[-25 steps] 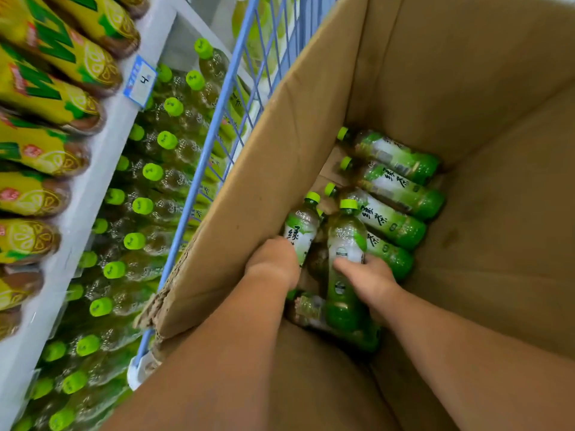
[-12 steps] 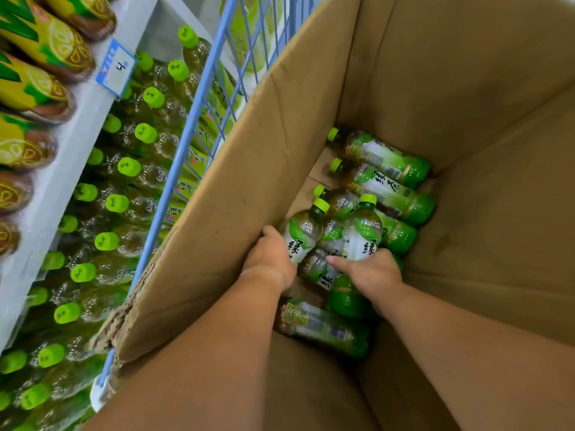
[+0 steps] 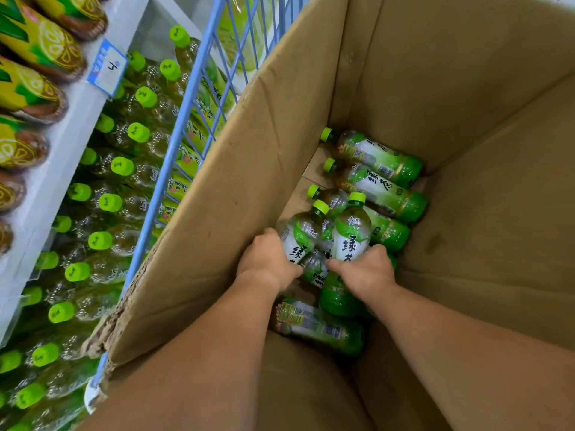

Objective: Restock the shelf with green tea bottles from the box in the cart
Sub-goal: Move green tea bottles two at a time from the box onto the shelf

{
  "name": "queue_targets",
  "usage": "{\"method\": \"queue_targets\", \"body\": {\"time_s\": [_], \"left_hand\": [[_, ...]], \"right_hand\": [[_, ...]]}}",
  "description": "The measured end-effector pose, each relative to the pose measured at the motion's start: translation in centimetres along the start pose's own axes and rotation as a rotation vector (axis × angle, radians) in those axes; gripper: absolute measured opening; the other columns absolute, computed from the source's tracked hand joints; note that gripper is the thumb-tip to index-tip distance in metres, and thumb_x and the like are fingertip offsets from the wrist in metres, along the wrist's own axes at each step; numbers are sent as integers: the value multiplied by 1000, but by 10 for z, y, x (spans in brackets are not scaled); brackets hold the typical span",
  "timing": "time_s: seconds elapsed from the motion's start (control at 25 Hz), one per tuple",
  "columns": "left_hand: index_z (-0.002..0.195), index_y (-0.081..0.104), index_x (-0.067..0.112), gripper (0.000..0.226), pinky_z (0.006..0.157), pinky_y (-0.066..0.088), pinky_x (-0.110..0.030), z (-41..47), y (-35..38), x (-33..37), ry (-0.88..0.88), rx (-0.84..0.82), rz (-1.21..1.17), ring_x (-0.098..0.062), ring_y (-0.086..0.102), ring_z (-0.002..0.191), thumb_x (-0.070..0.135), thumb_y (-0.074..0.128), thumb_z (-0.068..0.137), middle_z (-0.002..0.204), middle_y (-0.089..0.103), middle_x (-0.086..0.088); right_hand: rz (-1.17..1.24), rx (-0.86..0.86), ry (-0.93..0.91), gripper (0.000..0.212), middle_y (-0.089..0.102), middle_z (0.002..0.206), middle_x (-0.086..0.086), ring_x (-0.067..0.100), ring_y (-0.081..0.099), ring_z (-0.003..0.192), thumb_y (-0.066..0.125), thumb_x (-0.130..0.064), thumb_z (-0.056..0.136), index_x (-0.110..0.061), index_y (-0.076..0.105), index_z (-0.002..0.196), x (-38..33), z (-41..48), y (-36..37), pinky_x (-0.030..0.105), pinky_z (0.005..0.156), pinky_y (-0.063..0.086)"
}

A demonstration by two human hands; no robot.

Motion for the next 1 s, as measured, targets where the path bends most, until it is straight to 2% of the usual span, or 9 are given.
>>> {"method": "queue_targets", "body": {"time_s": [0.12,0.24,0.32,0.48,0.56,0.68,0.8,0.88,1.0], "left_hand": [[116,57,11,67,79,52,-33,-4,-7,-1,-67,-21,-65,-30,66,102,41,87,64,118,65,-9],[103,65,12,51,73,51,-30,-14,-17,-3,-112,-90,-178,-25,65,87,40,85,65,103,68,-5],[102,68,11,50,78,56,-32,-24,-22,-4,-114,-122,-242,-26,67,88,38,85,64,100,68,-6],[98,72,13,60,86,60,-39,-67,-39,0,-113,-138,-408,-26,71,89,44,79,46,98,73,-7],[94,73,15,57,84,61,-40,-96,-50,-3,-127,-114,-532,-25,71,85,46,78,46,94,73,-5],[87,73,13,47,80,62,-43,-142,-69,-8,-151,-37,-748,-23,73,78,44,79,52,85,75,-4],[83,75,12,40,77,63,-46,-189,-88,-17,-148,49,-891,-23,74,74,42,78,57,80,76,-4],[83,77,14,40,74,63,-49,-223,-103,-21,-104,104,-976,-23,75,71,43,77,55,77,77,-3],[84,78,18,39,70,63,-50,-268,-124,-32,-46,195,-1052,-24,75,73,44,76,54,77,76,-1]], "right_hand": [[55,-45,47,69,64,101,9,28,63,92,93,-27,59,-6,53,112,1,-2,-1,36,81,54],[106,-131,108,41,67,90,10,25,64,78,88,-20,67,-8,63,96,-1,-13,-5,34,74,55],[113,-172,117,31,65,86,9,23,61,72,84,-17,72,-9,62,91,-5,-24,-13,32,69,52],[88,-208,-35,32,60,80,4,16,55,64,84,-18,71,-10,57,87,-23,-60,-35,24,49,39],[123,-237,-97,38,64,86,3,15,60,71,86,-24,68,-14,57,91,-36,-88,-46,25,57,47],[164,-245,-184,63,72,100,1,21,69,88,91,-37,57,-20,61,110,-51,-130,-64,38,78,59],[216,-261,-274,45,75,95,2,22,73,88,89,-32,67,-22,65,103,-61,-173,-89,47,82,60],[205,-277,-323,50,76,95,5,25,74,87,87,-37,65,-19,68,106,-68,-202,-104,54,81,60],[154,-261,-403,56,76,95,5,24,74,85,87,-45,59,-19,68,105,-77,-244,-120,54,79,60]]}}
Point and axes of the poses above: each hand's wrist, its own z-axis towards the middle knuckle, its own y-axis out of the palm, x = y × z, the point moved 4 cm from there along z, towards the middle knuckle
